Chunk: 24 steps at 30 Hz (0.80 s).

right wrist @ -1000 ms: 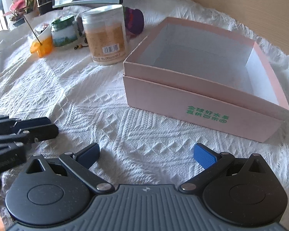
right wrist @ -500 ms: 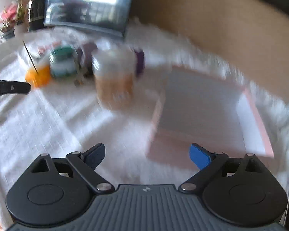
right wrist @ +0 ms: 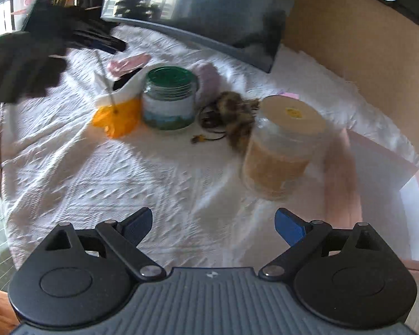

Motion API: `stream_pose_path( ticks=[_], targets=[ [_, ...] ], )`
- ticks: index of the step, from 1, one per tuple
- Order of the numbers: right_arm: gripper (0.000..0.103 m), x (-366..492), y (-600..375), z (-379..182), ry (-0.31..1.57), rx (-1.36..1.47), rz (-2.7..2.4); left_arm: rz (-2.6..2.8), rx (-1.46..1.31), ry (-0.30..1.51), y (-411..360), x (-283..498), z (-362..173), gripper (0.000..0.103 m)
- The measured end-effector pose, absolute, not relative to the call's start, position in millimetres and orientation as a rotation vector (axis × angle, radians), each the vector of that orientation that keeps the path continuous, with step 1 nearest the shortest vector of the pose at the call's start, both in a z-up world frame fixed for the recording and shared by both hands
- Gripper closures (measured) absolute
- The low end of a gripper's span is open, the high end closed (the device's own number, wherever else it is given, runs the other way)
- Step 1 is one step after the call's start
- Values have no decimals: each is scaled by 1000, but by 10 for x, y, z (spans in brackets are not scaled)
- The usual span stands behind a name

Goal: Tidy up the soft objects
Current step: 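Grasp the pink patterned cloth with the left gripper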

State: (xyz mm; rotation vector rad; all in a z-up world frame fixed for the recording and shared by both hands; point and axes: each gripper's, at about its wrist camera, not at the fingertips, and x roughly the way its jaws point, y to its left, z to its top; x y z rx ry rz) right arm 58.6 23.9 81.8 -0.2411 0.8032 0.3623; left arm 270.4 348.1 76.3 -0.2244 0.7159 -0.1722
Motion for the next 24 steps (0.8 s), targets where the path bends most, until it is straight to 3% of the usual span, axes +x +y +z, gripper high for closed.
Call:
stream_pose_path(
  ticks=[4,12,20,24],
  targets=[
    [8,630,214,814,842,-220,351,-281,-250,796,3511,2786,590,78],
    [8,771,321,783,845,-228,366,-285,3,745,3222,2577,548,76],
    [8,772,393,920,807,-279,365,-268,-33,788,3279,2713,538,72],
    [8,816,420,1094,767,-304,363,-223,-103,768,3288,2688,521,75]
  ],
)
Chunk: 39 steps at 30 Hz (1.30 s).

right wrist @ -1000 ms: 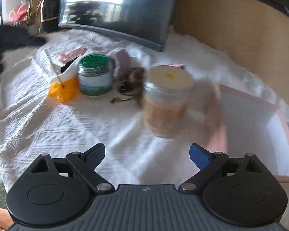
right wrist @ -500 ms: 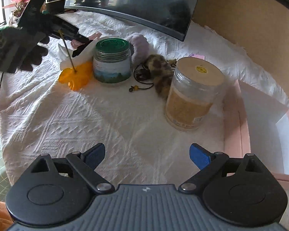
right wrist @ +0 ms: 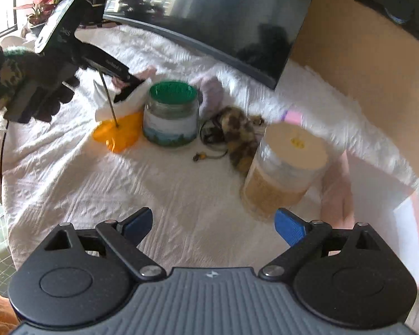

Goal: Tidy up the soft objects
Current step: 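Grasp the pink patterned cloth with the left gripper, then grasp the black hair tie with the right gripper while the left gripper lifts the cloth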

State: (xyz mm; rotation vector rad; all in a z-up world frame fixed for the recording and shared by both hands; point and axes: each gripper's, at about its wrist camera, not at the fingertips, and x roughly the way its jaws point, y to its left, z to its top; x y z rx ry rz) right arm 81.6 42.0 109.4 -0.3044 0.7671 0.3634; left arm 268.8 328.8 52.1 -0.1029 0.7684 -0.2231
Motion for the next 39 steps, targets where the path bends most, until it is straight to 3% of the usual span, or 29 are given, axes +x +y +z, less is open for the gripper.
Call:
stream_pose_path(
  ticks=[3,11,14,16,18,27,28,29,39],
  targets=[
    [9,947,462,1323,734,-316,367,-196,-69,725,3260,2590,508,90],
    [13,1793,853,2005,776,-226,497,-211,-222,661,3565,2339,696,95],
    [25,2192,1263,2080,863,-281,621,-186,-268,628,3706,2206,809,95],
    [47,2432,1585,2023,925,-331,672,-158,-303,619,3789,2141,852,95],
    [54,2602,1840,1869,1018,-336,719,-130,-346,611,3860,2067,874,95],
    [54,2810,2340,1091,1195,-482,671,-72,-404,603,4067,1696,894,94],
    [63,2799,2333,1078,1195,-487,666,-64,-404,606,4082,1676,896,94],
    [67,2796,2328,1104,1194,-484,671,-57,-406,605,4097,1659,907,94],
    [68,2563,1744,2143,981,-231,740,-96,-388,540,3906,1822,1366,94]
  ],
)
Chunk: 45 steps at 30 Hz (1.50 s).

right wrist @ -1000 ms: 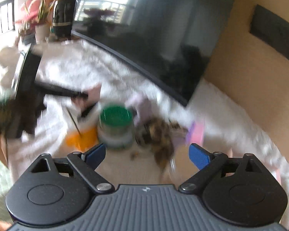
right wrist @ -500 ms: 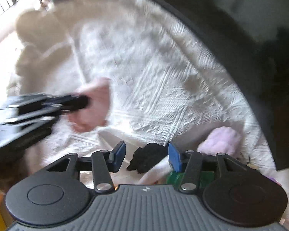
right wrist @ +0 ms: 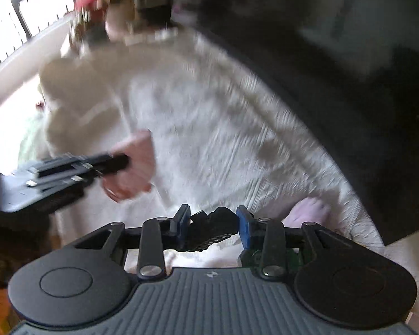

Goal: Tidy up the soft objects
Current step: 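Grasp the black hair tie with the right gripper while the left gripper lifts the cloth, then carry both items over the pink box and open both grippers to drop them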

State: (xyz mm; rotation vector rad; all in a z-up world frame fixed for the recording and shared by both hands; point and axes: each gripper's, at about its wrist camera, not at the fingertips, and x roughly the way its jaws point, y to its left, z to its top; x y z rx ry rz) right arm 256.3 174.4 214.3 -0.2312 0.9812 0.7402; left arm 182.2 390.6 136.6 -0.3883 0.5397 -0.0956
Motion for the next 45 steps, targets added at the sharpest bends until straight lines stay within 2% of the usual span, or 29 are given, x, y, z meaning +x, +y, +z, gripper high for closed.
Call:
stream_pose_path(
  ticks=[8,14,21,29,41,43,45],
  targets=[
    [68,2326,704,2704,850,-113,610,-235,-277,502,3163,2051,1830,94],
    [68,2056,-274,2782,794,-31,471,-401,-244,526,2376,2142,2018,94],
    [68,1617,-1143,2702,723,-47,304,-617,-215,601,1352,2110,1999,94],
    [67,1369,-1904,2420,700,20,177,-756,-181,718,473,2152,1707,94],
    [67,1595,-2478,1599,802,210,103,-871,-222,909,-246,2296,1092,92],
    [62,1622,-2552,1470,821,262,74,-855,-184,1014,-399,2368,947,88],
    [57,1636,-2604,1367,833,311,58,-813,-41,1002,-547,2306,877,88]
  ],
)
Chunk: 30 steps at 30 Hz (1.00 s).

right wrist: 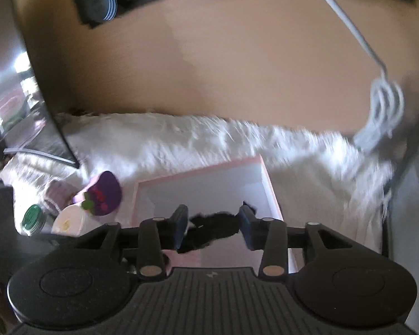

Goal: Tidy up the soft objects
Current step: 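Carry both items over the pink box and open both grippers to drop them, then move the right gripper to the orange flower while the left approaches the white tissue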

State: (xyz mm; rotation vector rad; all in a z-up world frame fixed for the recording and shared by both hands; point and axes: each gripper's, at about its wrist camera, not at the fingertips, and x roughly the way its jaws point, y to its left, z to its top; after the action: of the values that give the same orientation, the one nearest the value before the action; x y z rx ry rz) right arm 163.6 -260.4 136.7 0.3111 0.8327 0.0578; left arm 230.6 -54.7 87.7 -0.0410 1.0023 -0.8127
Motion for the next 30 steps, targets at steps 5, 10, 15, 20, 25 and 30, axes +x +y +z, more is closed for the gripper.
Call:
stream_pose_path(
  ticks=[5,10,15,20,25,30],
  targets=[
    [54,1541,-2686,1270,820,350,2,-706,199,838,-638,2106,920,88],
    [51,1389,-2701,1317,774,326,-49,-727,-85,826,-230,2187,1112,86],
    [48,1170,-2557,1367,719,247,-71,-704,-64,697,226,1881,1218,86],
    [46,997,-2099,1425,653,99,-23,-608,40,629,622,1406,1117,86],
    [37,835,-1461,1449,595,-14,92,-488,69,648,1184,1004,892,86],
    [36,782,-782,1366,622,-107,252,-200,-68,647,1945,953,793,86]
  ],
)
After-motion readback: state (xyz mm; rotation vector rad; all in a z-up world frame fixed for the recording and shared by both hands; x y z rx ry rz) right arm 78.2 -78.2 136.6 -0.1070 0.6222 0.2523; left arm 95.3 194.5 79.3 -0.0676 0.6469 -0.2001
